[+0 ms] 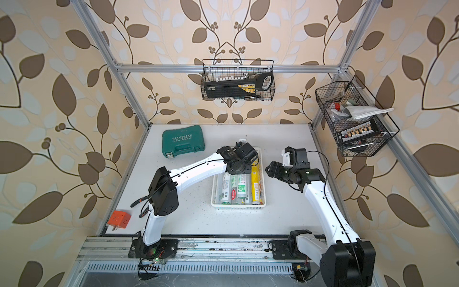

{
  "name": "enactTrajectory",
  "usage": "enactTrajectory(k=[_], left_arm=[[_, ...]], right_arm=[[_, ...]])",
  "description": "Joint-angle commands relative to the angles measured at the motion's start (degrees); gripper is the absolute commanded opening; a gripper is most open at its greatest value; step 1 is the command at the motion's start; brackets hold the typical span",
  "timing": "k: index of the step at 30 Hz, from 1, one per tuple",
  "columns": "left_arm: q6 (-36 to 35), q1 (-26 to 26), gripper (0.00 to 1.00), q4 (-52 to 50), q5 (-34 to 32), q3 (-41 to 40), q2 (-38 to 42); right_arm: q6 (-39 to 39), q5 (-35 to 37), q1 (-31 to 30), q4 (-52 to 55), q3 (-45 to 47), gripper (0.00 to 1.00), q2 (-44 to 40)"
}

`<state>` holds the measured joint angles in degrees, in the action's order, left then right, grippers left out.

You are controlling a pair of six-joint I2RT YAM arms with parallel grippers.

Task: Put the plastic wrap into the basket
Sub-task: Place the plastic wrap in the basket.

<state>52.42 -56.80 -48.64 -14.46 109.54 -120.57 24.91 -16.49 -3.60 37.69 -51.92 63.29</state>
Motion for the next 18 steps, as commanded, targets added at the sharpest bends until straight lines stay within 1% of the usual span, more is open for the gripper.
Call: enactTrajectory(k=[1,10,18], left_arm=[[2.2,-0.9,0.48,2.5,0.3,3.5,-0.8],[3.6,-1.4,0.49,3.4,1.6,3.9,-4.0],[4.3,-2.6,0.50,2.2,0.7,3.1,-4.3]], right_arm=[[-1.2,0.1,0.4,1.1,1.2,0.74,-1.0],[-1.5,-0.1,0.8,1.0,1.4,0.74,-0.8],[-1.6,-0.5,0.9,0.7,1.6,0.74,-0.5]])
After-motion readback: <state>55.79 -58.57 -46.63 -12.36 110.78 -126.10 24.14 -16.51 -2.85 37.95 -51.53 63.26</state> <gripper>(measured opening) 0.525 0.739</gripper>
